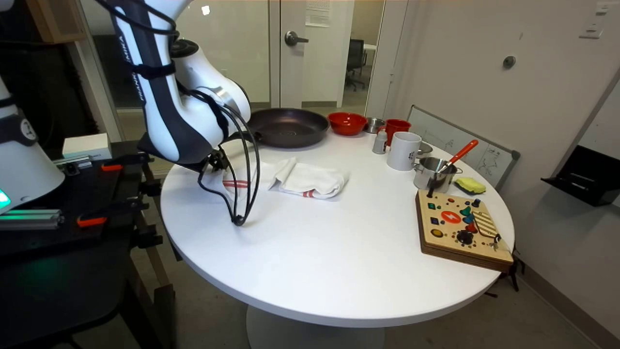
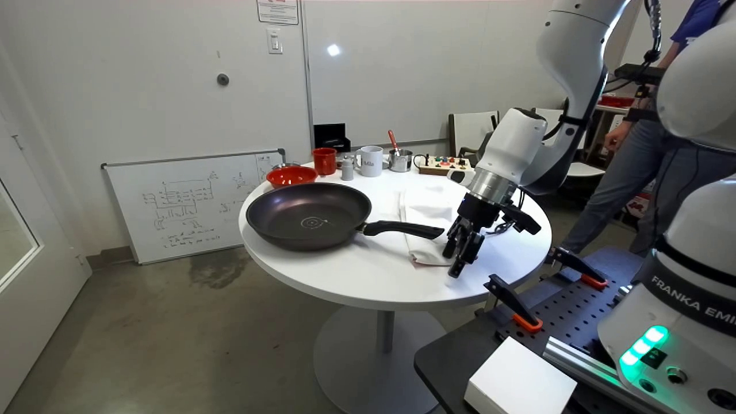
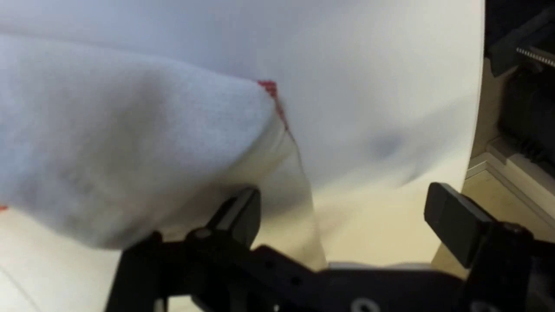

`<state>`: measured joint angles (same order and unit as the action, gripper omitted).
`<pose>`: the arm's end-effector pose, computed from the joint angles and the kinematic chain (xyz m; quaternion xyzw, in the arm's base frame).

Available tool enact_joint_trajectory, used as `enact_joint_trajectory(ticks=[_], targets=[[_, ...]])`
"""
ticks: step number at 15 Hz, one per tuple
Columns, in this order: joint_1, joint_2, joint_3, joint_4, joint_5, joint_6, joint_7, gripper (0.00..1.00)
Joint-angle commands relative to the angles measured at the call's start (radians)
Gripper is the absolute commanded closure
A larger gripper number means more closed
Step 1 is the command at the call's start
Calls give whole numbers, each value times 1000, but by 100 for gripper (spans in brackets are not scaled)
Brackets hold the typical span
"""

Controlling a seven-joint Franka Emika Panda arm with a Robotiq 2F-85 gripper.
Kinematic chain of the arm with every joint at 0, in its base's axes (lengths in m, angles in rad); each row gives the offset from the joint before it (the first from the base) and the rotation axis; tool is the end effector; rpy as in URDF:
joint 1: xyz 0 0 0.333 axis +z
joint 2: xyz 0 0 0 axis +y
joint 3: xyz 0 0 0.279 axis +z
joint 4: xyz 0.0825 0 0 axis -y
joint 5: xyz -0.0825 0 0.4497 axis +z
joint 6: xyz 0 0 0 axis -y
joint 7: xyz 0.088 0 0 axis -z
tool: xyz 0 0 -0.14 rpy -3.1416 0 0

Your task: Straighten the white towel

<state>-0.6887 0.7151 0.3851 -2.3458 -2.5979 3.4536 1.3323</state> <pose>0.3187 0.0409 -0.0283 -0.8787 -0.4258 -0.1001 0.1912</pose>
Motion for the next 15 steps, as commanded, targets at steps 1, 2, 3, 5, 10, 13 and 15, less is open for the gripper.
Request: enact_joint_trajectory(ticks=[1,2,3,5,10,13,15], targets=[[142,-54,-109,11,0,0,226,0],[175,-62,-138,13,0,0,282,0],[208,-71,-168,13,0,0,336,0],[279,-84,-238,12,0,0,439,0],[441,-108,-417,13,0,-1,647,0],[500,-107,-482,12,0,7,719,0],[542,-114,-522,13,0,10,766,0]])
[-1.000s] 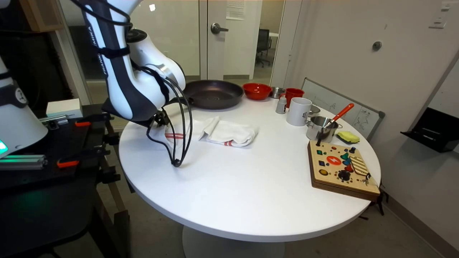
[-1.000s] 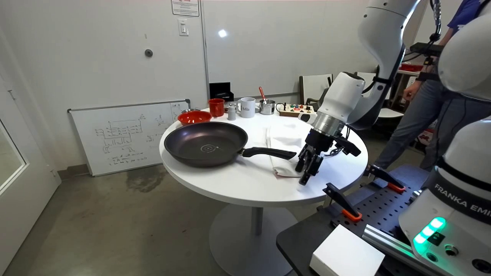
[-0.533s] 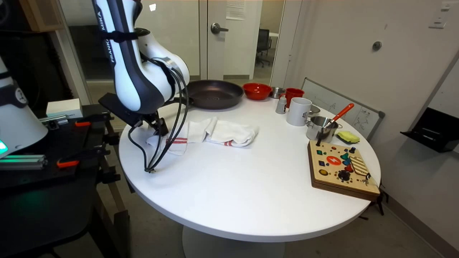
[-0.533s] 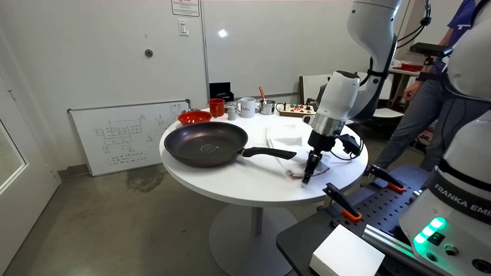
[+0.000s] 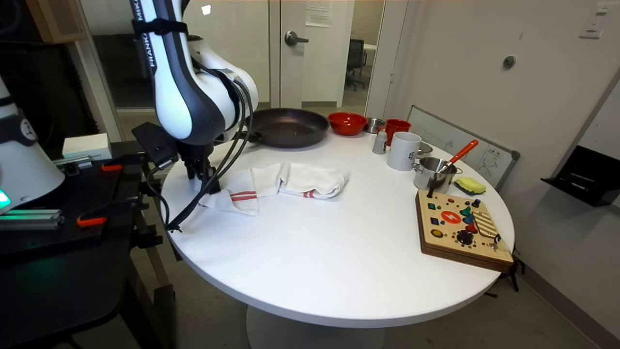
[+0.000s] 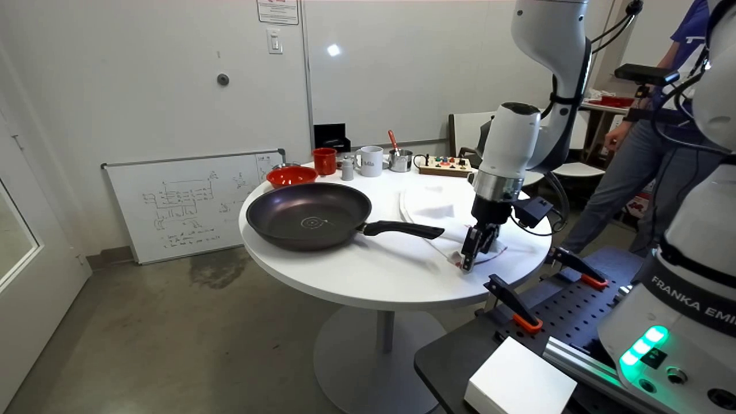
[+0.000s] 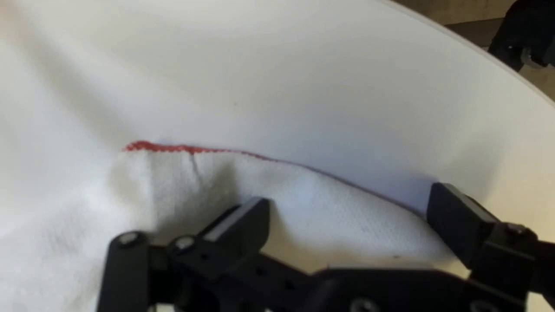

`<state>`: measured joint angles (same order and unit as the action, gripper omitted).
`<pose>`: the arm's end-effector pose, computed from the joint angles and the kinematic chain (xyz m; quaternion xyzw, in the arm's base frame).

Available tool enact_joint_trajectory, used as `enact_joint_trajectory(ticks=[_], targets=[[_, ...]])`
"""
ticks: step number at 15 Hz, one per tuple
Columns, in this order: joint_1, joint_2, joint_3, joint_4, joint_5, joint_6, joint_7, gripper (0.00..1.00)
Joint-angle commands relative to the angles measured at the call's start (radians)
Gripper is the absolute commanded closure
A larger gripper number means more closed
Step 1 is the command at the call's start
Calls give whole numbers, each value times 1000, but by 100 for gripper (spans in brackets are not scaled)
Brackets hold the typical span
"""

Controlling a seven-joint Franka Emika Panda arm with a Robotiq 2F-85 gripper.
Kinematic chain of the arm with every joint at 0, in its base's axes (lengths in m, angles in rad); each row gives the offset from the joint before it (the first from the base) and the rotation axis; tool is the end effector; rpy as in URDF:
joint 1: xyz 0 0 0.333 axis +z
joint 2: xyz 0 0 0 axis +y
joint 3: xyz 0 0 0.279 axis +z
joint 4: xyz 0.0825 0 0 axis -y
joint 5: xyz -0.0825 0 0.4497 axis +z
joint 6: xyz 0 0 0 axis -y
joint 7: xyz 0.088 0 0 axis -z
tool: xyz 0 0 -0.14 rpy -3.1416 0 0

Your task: Straighten the white towel

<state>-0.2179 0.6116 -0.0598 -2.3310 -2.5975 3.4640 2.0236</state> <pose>0.3144 -0.0305 -0.0367 -0.9842 -0.1600 0.0082 0.0755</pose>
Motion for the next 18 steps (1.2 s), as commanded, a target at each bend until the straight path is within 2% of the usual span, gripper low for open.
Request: enact_joint_trajectory(ticks=[1,4,5,13,18], targets=[[87,-15,-94,0,0,1,102,0],[130,-32,-142,7,0,1,141,0],[94,-15,-96,1,0,0,106,0],[99,-17,-101,1,-1,-1,108,0],[-82,-50,39,-98,0,-2,170,0]])
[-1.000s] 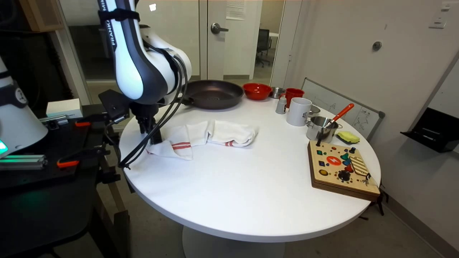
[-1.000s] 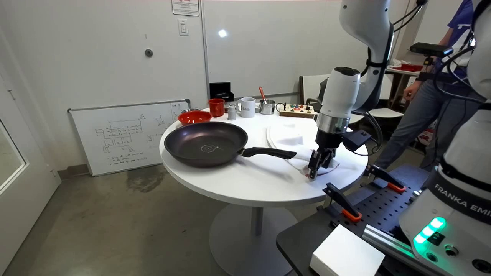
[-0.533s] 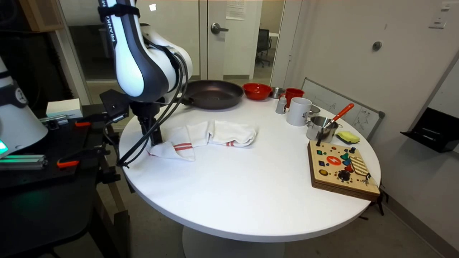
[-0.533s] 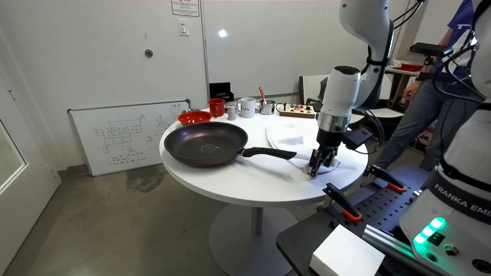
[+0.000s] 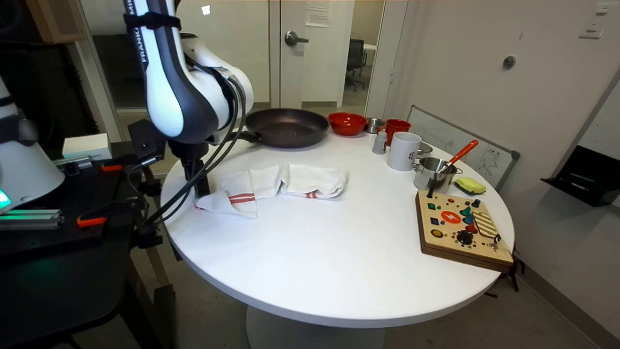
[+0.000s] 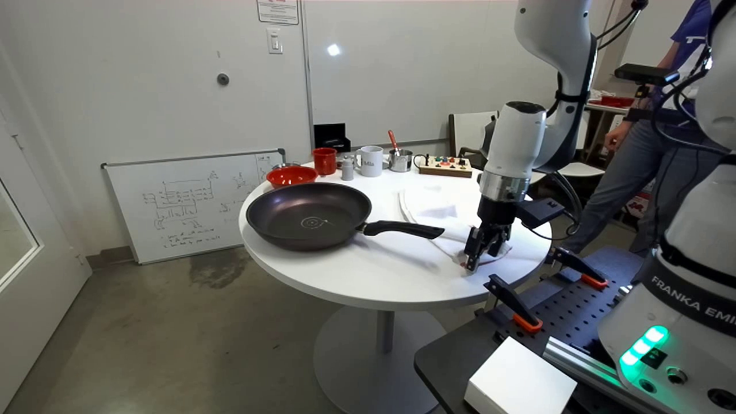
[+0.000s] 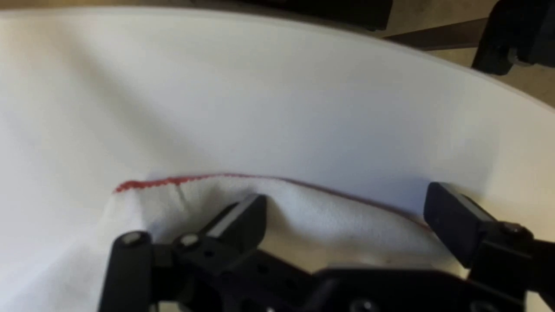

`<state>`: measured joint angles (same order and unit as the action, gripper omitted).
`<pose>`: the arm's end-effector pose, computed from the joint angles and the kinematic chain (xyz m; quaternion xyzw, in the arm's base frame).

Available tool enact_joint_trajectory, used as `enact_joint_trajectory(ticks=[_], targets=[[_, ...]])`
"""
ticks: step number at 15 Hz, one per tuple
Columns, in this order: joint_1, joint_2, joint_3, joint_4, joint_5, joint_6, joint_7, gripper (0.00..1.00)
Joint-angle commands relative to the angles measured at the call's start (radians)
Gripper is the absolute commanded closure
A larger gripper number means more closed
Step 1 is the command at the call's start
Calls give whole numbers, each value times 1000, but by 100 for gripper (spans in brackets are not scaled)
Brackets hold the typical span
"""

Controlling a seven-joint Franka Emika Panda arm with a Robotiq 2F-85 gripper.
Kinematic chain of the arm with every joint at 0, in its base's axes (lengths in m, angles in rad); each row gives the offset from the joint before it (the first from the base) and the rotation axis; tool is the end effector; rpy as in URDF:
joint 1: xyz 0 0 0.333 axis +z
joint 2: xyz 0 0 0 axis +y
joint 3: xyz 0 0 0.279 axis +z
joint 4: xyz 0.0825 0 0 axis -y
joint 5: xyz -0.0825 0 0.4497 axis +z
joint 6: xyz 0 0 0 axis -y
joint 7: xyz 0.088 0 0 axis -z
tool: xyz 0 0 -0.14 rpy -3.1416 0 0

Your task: Straighten the white towel

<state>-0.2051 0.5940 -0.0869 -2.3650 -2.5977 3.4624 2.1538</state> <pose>0.3014 -0.0356 -0.0347 -0.9933 -0.0895 0.0220 0.0704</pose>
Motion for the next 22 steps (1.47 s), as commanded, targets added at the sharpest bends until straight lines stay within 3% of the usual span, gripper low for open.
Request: enact_joint_trajectory(ticks=[1,4,7,12,13,14,15,16,19,22], targets=[[-130,-42,92,-74,0,0,51,0],[-245,-109,187,-60,8,-1,57,0],[-292,-209,249,1,36,-5,42,0],[-217,-316,209,150,36,-6,82,0],[-226,-320,230,160,53,-55,67,0],[-139,-329,116,145,231,-88,-120,0],[-243,-321,262,167,140,-160,7,0],[-242,-319,269,164,170,-202,-23,0],[-254,-301,328,144,122,-368,25,0],[-273,-290,369,137,83,-462,96,0]])
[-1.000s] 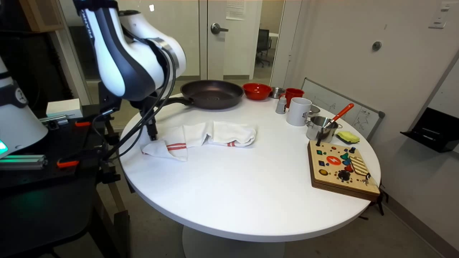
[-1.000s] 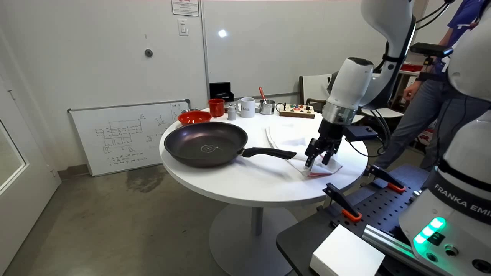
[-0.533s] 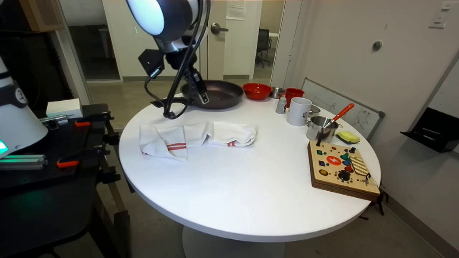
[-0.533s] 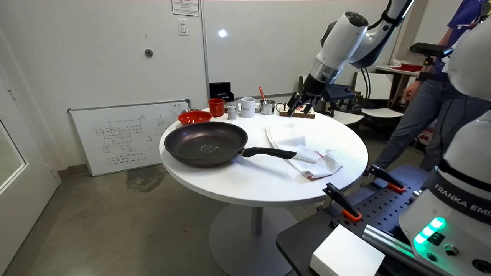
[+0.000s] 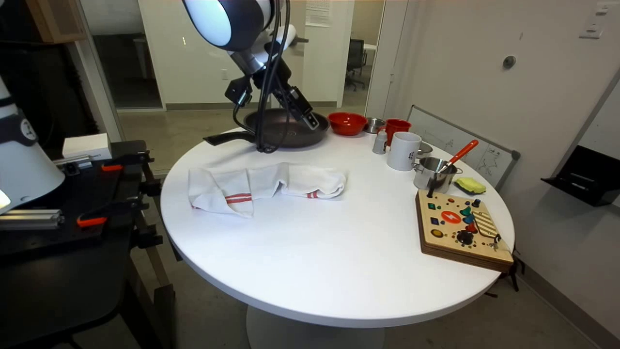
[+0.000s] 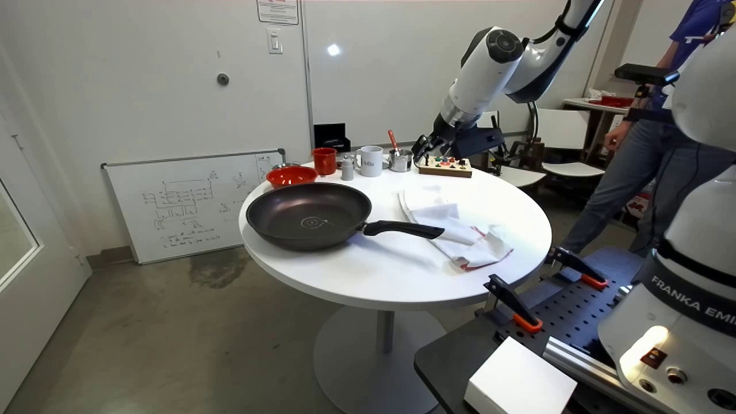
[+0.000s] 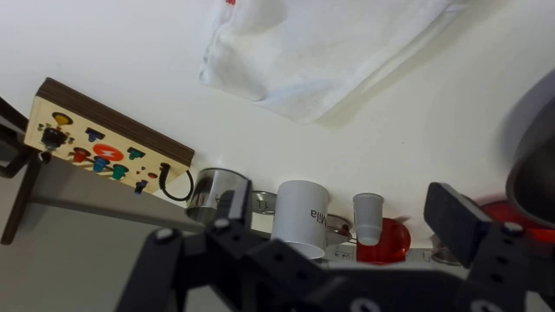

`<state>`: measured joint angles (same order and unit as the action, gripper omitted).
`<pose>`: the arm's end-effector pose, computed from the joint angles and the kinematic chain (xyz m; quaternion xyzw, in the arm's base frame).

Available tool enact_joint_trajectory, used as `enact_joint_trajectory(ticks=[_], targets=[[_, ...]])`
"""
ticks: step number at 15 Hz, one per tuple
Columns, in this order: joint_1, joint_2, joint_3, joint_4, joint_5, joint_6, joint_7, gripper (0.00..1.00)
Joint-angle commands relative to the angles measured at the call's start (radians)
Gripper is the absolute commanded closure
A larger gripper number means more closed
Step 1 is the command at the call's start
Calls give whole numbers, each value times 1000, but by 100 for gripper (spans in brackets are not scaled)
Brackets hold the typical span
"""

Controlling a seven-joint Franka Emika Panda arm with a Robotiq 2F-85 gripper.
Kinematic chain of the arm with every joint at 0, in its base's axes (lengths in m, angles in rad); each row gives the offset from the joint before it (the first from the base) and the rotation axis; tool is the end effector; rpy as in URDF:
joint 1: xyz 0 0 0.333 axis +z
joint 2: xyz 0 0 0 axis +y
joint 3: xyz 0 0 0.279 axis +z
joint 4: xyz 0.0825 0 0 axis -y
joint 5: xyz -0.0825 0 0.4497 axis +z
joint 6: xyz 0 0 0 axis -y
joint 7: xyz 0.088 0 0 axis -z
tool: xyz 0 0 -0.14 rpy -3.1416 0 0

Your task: Straighten the white towel

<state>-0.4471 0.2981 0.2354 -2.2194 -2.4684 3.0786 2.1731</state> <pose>0.5283 -0.0530 0.1128 0.9425 0.0171 0.3259 0.0721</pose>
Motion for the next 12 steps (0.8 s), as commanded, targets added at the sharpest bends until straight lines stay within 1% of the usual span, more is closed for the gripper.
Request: enact_joint_trajectory(ticks=[1,3,4,5,6,7,9,10,12], targets=[[-36,4,53,-13,-54,-106,99,0],[-40,6,51,-18,-53,-135,121,0],[-31,21,15,-12,-4,-80,72,0],[-29,32,-5,-5,20,-32,42,0],[-19,51,-41,4,53,23,-7,0],[-14,72,-69,20,62,101,-44,0],[-4,103,-114,45,54,226,-80,0],[-9,115,-114,67,31,280,-80,0],[7,122,-137,92,25,330,-80,0]])
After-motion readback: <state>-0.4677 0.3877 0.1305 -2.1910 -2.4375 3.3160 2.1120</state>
